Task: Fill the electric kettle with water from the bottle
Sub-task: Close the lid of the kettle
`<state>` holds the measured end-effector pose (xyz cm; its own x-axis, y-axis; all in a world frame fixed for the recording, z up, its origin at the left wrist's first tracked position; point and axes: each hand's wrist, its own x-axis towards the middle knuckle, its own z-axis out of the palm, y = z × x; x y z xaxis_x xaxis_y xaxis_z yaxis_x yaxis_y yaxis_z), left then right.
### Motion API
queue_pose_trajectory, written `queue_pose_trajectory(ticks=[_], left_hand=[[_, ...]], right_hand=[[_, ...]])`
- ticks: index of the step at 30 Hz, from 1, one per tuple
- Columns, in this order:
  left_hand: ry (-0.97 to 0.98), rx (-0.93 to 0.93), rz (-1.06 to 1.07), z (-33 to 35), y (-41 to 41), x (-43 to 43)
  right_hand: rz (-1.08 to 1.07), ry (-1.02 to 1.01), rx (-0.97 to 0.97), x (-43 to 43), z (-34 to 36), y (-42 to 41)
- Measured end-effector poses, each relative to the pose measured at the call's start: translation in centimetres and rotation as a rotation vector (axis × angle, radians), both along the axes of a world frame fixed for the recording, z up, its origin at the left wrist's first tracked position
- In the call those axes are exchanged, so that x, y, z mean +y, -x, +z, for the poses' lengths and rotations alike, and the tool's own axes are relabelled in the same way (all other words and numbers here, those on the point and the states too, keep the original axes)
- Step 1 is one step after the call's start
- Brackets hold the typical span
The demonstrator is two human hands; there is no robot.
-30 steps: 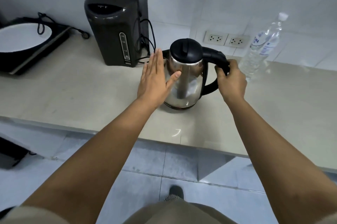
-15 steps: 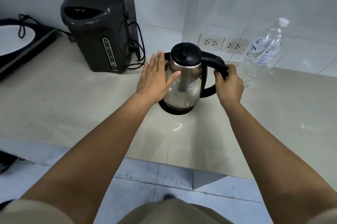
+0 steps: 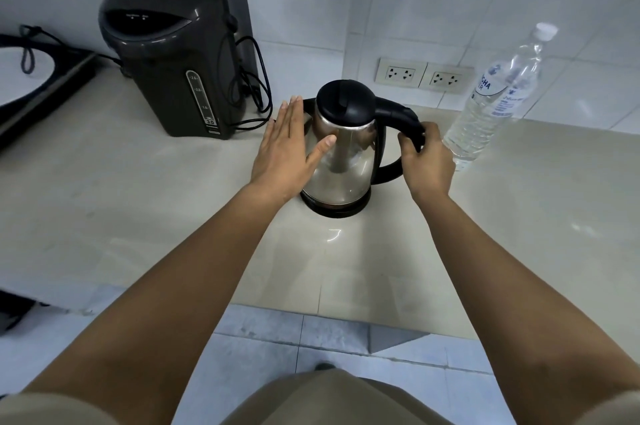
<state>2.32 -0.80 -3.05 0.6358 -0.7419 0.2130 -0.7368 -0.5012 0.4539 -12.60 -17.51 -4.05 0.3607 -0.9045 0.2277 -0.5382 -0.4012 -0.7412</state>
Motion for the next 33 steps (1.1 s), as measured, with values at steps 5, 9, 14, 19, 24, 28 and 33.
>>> queue_pose_trajectory(ticks=[5,9,14,19,24,28,33], left_hand=[[-0.026,0.016,-0.037,-0.3,0.0,0.1],[-0.111,0.019,-0.078,-0.2,0.0,-0.4],[-0.142,0.035,-0.059,0.0,-0.2,-0.9],[-0.211,0.006,-0.053,0.2,-0.4,-1.0],[-0.128,-0.148,-0.016,1.9,0.7,-1.8],[-0.084,-0.228,-0.174,3.4,2.2,-3.5],[-0.118,-0.229,-0.183,3.1,2.7,-4.6]], right_hand=[[-0.010,-0.015,-0.002,0.0,-0.1,0.4],[-0.016,-0.054,-0.009,-0.2,-0.4,1.0],[0.037,-0.072,0.045,-1.0,-0.2,0.8],[0.062,-0.062,0.106,-1.2,-0.2,0.8],[0.076,-0.037,0.138,-1.2,-0.7,0.7],[0.082,-0.055,0.148,-0.9,-0.6,0.9],[0.114,0.068,0.070,0.4,0.2,1.2]])
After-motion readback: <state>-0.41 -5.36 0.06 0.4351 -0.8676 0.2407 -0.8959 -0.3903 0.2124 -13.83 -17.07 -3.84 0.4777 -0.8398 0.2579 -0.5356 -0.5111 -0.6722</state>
